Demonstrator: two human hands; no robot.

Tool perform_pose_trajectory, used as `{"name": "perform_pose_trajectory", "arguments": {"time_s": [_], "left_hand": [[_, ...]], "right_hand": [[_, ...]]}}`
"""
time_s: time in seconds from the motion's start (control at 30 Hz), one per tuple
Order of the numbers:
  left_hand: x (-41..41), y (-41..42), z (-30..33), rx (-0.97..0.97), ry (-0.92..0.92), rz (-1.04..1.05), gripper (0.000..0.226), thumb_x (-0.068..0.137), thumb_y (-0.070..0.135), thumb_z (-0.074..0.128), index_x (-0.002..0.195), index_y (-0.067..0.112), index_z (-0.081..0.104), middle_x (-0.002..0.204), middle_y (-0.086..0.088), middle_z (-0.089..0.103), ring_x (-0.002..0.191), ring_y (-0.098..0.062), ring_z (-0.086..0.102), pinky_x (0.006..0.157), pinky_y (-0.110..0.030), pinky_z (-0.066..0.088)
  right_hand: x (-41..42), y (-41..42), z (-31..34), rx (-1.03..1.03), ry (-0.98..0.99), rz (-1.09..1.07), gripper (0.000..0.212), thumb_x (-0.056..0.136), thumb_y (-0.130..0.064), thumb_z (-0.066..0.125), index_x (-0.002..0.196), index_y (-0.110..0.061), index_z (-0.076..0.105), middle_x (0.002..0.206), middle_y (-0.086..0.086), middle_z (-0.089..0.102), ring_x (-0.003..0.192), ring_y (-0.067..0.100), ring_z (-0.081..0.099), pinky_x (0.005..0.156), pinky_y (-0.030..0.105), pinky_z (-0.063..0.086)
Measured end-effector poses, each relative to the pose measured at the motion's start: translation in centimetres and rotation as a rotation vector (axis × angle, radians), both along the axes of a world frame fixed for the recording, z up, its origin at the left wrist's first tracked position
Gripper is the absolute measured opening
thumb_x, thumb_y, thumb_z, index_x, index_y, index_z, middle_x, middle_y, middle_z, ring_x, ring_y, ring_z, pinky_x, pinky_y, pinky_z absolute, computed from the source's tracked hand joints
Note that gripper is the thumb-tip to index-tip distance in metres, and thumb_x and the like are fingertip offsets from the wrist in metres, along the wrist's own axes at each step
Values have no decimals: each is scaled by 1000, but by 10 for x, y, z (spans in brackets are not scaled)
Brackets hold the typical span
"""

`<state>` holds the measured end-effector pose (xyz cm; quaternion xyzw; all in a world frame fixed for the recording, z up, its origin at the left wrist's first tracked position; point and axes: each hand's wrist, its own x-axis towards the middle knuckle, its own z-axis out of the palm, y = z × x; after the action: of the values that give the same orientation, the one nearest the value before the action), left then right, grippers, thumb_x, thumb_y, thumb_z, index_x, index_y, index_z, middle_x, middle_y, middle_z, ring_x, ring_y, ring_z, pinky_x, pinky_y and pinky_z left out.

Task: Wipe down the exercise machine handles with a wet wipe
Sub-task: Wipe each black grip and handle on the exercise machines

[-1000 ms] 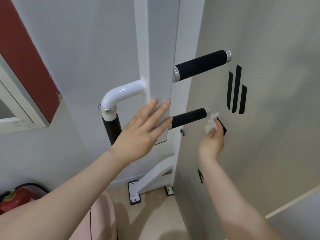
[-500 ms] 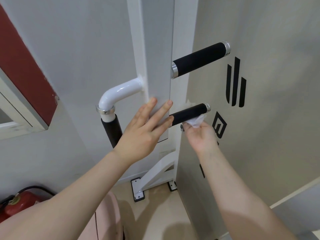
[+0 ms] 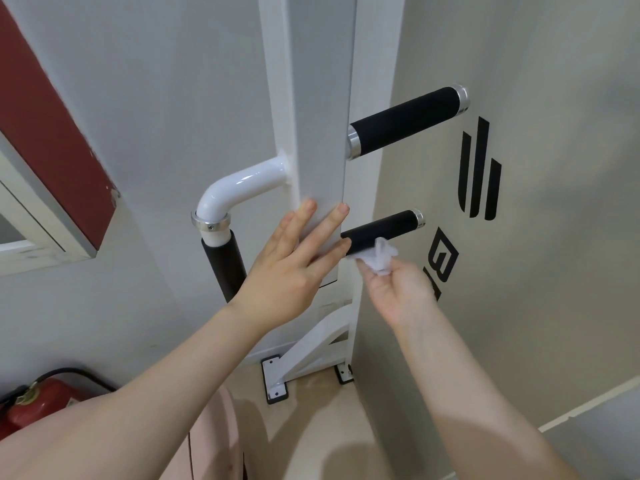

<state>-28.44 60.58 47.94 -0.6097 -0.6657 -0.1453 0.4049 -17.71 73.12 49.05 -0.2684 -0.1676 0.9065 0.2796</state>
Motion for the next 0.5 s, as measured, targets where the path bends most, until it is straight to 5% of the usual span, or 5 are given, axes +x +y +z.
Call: {"name": "perform_pose_trajectory", "arguments": {"time_s": [0.1,0.2,0.3,0.4,0.5], "left_hand": [[0,0,1,-2,7,6,41,90,2,27,120,14,51,144,-11,29,143,-28,-15,107,-49,27],[-1,1,1,10,-10,-7,42,88,0,29,117,14,56,143,-11,31,144,-27,-14,105,-51,32],[-1,2,0,10,-22,-16,38,89,0,33,115,14,58,144,-11,30,144,-27,-13,105,-51,34],[-2,-1,2,-6,-15,-12,37,89,0,32,115,13,56,144,-11,29,144,-28,-12,105,-50,33],[-4,-3,4,-3,21,9,40,90,-1,27,119,13,50,145,-10,29,144,-27,-10,104,-47,34]], "right_hand": [[3,11,-1,244,-151,-224,27,96,3,37,114,-4,56,109,4,59,112,20,55,94,26,48],[1,-15,-16,1009,-344,-283,41,101,-7,30,138,-18,42,137,-8,45,130,5,38,109,20,28],[-10,-15,-41,1864,-389,-249,41,96,-6,33,135,-4,44,141,9,45,136,17,32,112,31,26],[-16,2,-35,2102,-394,-155,36,91,-12,37,121,2,53,121,21,60,121,20,41,103,44,36],[-14,37,-23,2104,-568,-122,31,93,-14,38,114,-5,59,112,13,63,113,26,48,99,40,39]]}}
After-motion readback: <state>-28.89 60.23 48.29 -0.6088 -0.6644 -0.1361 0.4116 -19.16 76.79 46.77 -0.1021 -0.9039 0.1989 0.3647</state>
